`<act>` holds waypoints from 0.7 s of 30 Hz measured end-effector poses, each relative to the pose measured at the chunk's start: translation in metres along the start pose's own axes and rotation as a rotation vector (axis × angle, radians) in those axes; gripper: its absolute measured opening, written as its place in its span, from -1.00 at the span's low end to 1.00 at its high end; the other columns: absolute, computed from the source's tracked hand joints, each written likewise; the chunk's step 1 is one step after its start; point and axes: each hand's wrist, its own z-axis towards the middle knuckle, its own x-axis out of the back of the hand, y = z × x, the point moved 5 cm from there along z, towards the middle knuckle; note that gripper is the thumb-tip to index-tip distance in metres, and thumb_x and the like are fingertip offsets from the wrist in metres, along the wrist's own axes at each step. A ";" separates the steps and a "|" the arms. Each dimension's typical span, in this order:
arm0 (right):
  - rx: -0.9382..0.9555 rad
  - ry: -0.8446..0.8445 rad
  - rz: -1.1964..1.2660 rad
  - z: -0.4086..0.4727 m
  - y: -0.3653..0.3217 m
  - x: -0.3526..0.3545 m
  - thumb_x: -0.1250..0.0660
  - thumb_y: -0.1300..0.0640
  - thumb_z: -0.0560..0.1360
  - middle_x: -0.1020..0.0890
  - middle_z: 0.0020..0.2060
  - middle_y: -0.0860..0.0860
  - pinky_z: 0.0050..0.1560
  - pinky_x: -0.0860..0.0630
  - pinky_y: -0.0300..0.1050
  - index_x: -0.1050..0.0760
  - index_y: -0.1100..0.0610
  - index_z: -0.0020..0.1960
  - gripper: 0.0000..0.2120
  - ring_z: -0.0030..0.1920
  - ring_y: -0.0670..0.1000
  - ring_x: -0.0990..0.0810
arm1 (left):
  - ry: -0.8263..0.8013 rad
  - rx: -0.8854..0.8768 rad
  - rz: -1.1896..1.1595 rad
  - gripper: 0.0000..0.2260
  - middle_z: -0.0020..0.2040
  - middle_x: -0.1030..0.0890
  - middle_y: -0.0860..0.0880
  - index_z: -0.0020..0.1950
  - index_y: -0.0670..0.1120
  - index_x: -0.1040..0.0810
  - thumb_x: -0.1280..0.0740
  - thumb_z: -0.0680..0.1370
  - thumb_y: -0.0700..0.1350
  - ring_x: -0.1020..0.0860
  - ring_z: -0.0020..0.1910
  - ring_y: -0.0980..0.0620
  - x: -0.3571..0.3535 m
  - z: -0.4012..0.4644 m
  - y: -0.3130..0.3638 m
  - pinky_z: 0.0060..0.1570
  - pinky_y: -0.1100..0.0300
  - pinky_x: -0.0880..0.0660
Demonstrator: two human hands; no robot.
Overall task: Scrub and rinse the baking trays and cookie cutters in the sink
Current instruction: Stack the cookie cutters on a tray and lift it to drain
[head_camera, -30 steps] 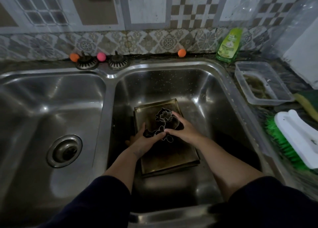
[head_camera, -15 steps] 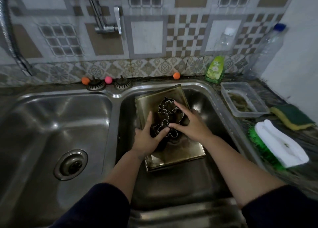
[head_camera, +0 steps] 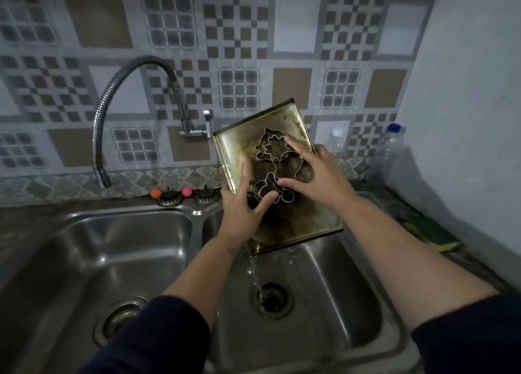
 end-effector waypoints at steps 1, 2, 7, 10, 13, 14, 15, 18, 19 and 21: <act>0.007 0.012 -0.031 0.002 -0.005 0.007 -0.37 -0.35 0.30 -0.22 0.44 0.18 0.33 -0.37 0.22 0.02 -0.49 0.42 -0.18 0.40 0.21 -0.34 | 0.001 -0.029 0.008 -0.16 0.55 0.00 -0.21 0.47 0.43 0.21 -0.27 0.36 0.35 0.09 0.53 -0.23 0.002 0.003 0.006 0.45 -0.20 0.02; 0.017 0.024 -0.062 0.004 -0.009 0.014 -0.36 -0.36 0.30 -0.20 0.45 0.18 0.31 -0.40 0.21 0.03 -0.50 0.41 -0.18 0.39 0.21 -0.36 | -0.006 -0.063 0.024 -0.14 0.58 0.04 -0.15 0.47 0.41 0.23 -0.25 0.34 0.38 0.12 0.54 -0.22 0.003 0.006 0.011 0.45 -0.24 0.06; 0.137 0.070 -0.203 0.011 -0.033 0.043 -0.37 -0.33 0.35 -0.21 0.43 0.10 0.22 -0.50 0.07 0.02 -0.48 0.43 -0.21 0.30 0.14 -0.44 | 0.009 -0.165 0.010 -0.15 0.60 0.05 0.01 0.49 0.34 0.29 -0.26 0.43 0.30 0.18 0.54 -0.19 0.006 0.010 0.031 0.43 -0.24 0.13; 0.205 0.104 -0.294 0.012 -0.047 0.058 -0.35 -0.33 0.37 -0.22 0.41 0.09 0.13 -0.54 0.01 0.03 -0.46 0.44 -0.22 0.24 0.12 -0.48 | 0.026 -0.195 -0.077 -0.14 0.59 0.05 -0.10 0.44 0.44 0.29 -0.30 0.40 0.37 0.11 0.56 -0.14 0.008 0.012 0.040 0.46 -0.26 0.05; 0.227 0.129 -0.351 0.015 -0.055 0.069 -0.34 -0.33 0.39 -0.19 0.43 0.09 0.08 -0.52 -0.06 0.06 -0.45 0.44 -0.22 0.26 0.11 -0.46 | 0.024 -0.203 -0.092 -0.15 0.59 0.04 -0.08 0.41 0.49 0.27 -0.32 0.38 0.37 0.04 0.56 -0.11 0.012 0.016 0.052 0.45 -0.25 -0.04; 0.226 0.141 -0.359 0.016 -0.056 0.072 -0.34 -0.33 0.39 -0.18 0.44 0.09 0.07 -0.51 -0.08 0.06 -0.44 0.45 -0.22 0.27 0.11 -0.45 | 0.030 -0.221 -0.086 -0.14 0.59 0.05 -0.07 0.41 0.49 0.26 -0.32 0.37 0.39 0.03 0.56 -0.11 0.015 0.017 0.056 0.45 -0.25 -0.06; 0.224 0.155 -0.360 0.017 -0.058 0.074 -0.34 -0.33 0.39 -0.18 0.44 0.10 0.08 -0.51 -0.08 0.06 -0.44 0.45 -0.21 0.28 0.11 -0.45 | 0.036 -0.244 -0.078 -0.13 0.59 0.07 -0.07 0.41 0.49 0.26 -0.32 0.36 0.41 0.04 0.56 -0.10 0.018 0.019 0.060 0.46 -0.25 -0.06; 0.212 0.185 -0.339 0.016 -0.061 0.078 -0.33 -0.34 0.38 -0.16 0.47 0.11 0.14 -0.51 0.00 0.06 -0.44 0.45 -0.21 0.33 0.14 -0.41 | 0.031 -0.279 -0.044 -0.14 0.59 0.10 -0.07 0.41 0.49 0.27 -0.31 0.37 0.40 0.06 0.56 -0.10 0.025 0.022 0.068 0.47 -0.25 -0.05; 0.208 0.190 -0.331 0.015 -0.062 0.079 -0.34 -0.34 0.38 -0.15 0.47 0.11 0.15 -0.51 0.01 0.06 -0.44 0.45 -0.21 0.34 0.14 -0.40 | 0.029 -0.280 -0.032 -0.14 0.59 0.10 -0.08 0.42 0.48 0.27 -0.32 0.39 0.37 0.07 0.56 -0.10 0.026 0.021 0.070 0.47 -0.22 -0.02; 0.212 0.200 -0.326 0.013 -0.066 0.080 -0.34 -0.34 0.38 -0.17 0.46 0.11 0.15 -0.51 0.01 0.05 -0.43 0.45 -0.21 0.34 0.14 -0.41 | 0.039 -0.291 -0.009 -0.14 0.59 0.08 -0.10 0.45 0.43 0.27 -0.32 0.42 0.31 0.07 0.55 -0.08 0.029 0.018 0.073 0.46 -0.10 0.02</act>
